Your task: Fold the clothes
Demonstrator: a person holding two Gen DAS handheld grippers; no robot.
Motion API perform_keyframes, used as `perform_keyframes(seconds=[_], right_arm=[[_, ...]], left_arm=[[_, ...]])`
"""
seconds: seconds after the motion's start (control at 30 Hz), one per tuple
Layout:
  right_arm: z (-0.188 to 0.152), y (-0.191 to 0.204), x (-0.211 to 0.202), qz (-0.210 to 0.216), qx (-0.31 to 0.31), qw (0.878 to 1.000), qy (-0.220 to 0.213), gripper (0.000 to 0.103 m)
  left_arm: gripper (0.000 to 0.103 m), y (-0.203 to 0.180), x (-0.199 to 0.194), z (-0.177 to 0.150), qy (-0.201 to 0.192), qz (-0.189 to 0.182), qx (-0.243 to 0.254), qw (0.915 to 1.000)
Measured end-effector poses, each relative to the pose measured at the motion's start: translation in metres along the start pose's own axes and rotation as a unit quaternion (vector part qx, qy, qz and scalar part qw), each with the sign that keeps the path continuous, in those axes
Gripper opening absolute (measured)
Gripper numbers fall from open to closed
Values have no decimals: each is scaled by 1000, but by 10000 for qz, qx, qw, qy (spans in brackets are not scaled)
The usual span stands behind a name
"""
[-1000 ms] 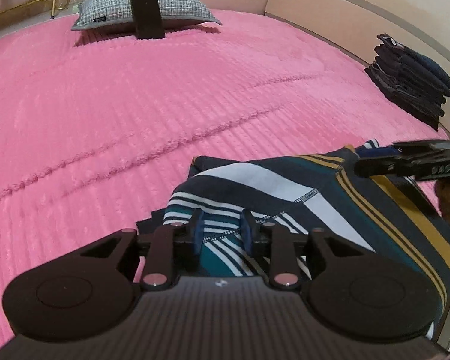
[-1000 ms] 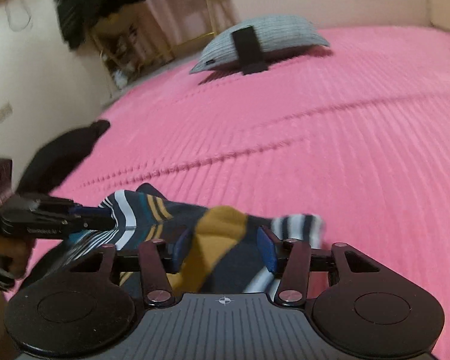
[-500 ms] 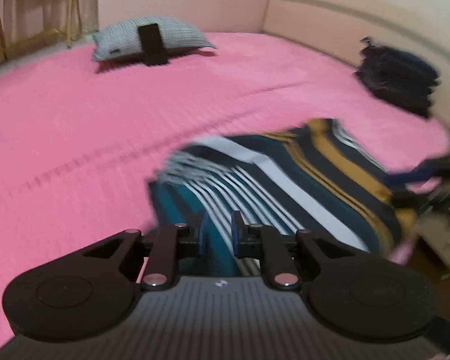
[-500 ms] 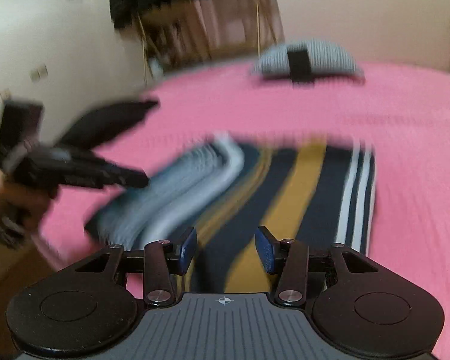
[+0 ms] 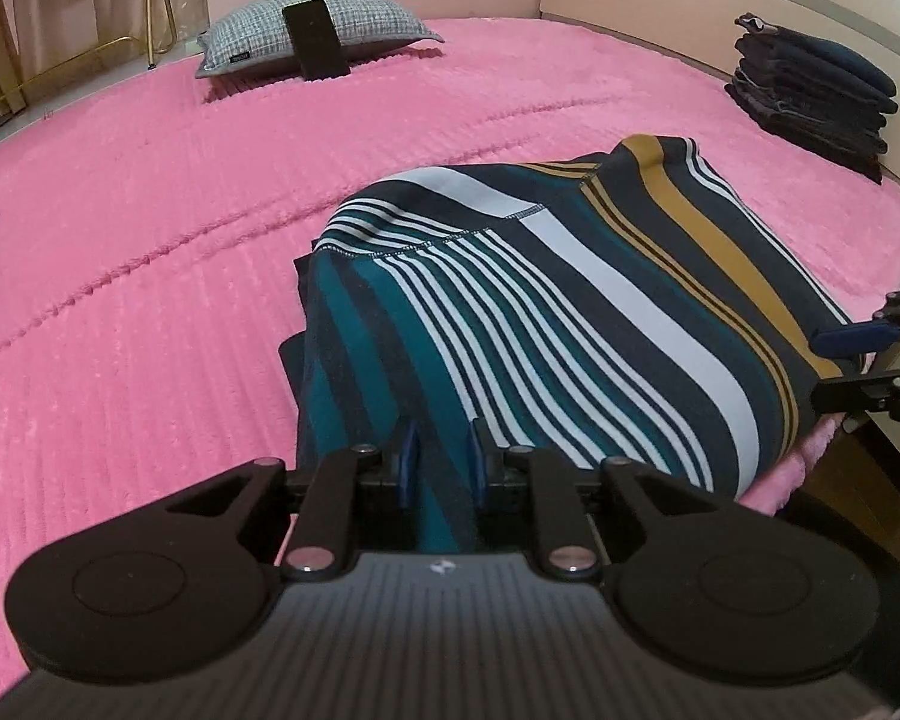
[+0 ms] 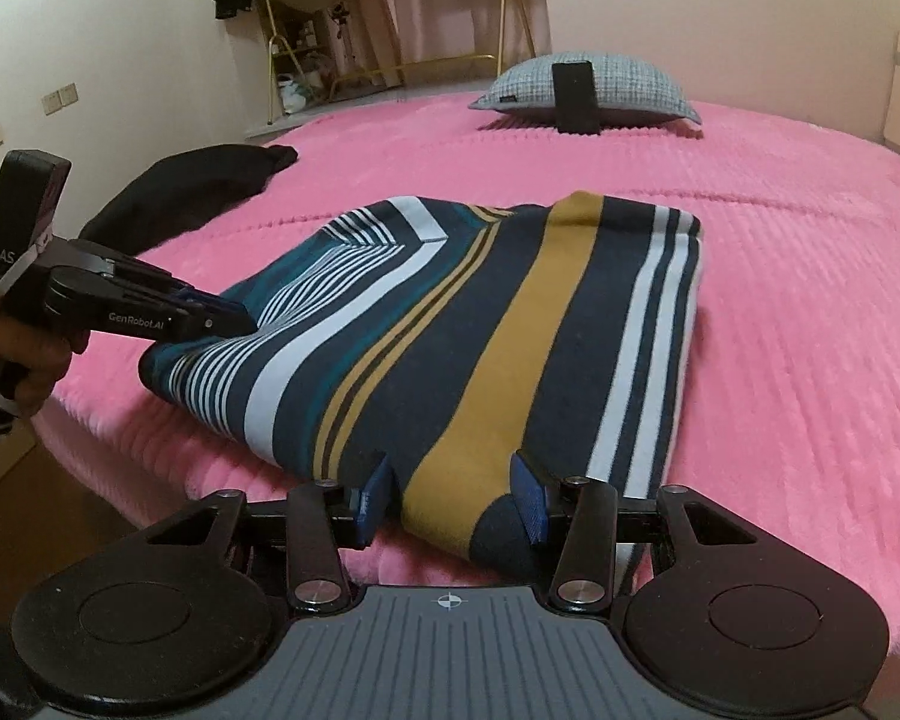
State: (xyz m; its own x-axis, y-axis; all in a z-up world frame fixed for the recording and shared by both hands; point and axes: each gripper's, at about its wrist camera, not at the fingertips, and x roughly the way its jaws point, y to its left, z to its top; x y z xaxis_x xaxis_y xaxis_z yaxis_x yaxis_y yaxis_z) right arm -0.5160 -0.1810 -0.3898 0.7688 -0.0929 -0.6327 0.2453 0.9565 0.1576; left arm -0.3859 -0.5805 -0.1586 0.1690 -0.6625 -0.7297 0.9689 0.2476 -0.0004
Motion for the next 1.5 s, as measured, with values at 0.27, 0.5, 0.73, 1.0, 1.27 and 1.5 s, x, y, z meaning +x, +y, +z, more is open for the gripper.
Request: perform_keyframes(seconds=[0.27, 0.5, 0.73, 1.0, 1.27, 1.5], right_arm=[[-1, 15, -9, -423, -343, 9985, 37, 46], [-3, 21, -14, -1027, -667, 9924, 97, 46], [-4, 38, -10, -954, -1010, 9903, 60, 68], [-9, 49, -12, -1022, -1724, 9797, -5, 68], [-17, 77, 16, -619, -2808, 9578, 31, 68], [25, 31, 5, -124, -1003, 9937, -490, 68]], left_arm=[[16, -6, 0, 2, 49, 126, 131, 9998], [16, -6, 0, 1, 43, 143, 149, 9998], [16, -8, 0, 2, 40, 185, 171, 9997], [18, -8, -30, 2, -276, 266, 516, 9979], [31, -59, -62, -18, -606, 251, 2182, 9737], [39, -66, -60, -14, -686, 72, 2379, 9688]])
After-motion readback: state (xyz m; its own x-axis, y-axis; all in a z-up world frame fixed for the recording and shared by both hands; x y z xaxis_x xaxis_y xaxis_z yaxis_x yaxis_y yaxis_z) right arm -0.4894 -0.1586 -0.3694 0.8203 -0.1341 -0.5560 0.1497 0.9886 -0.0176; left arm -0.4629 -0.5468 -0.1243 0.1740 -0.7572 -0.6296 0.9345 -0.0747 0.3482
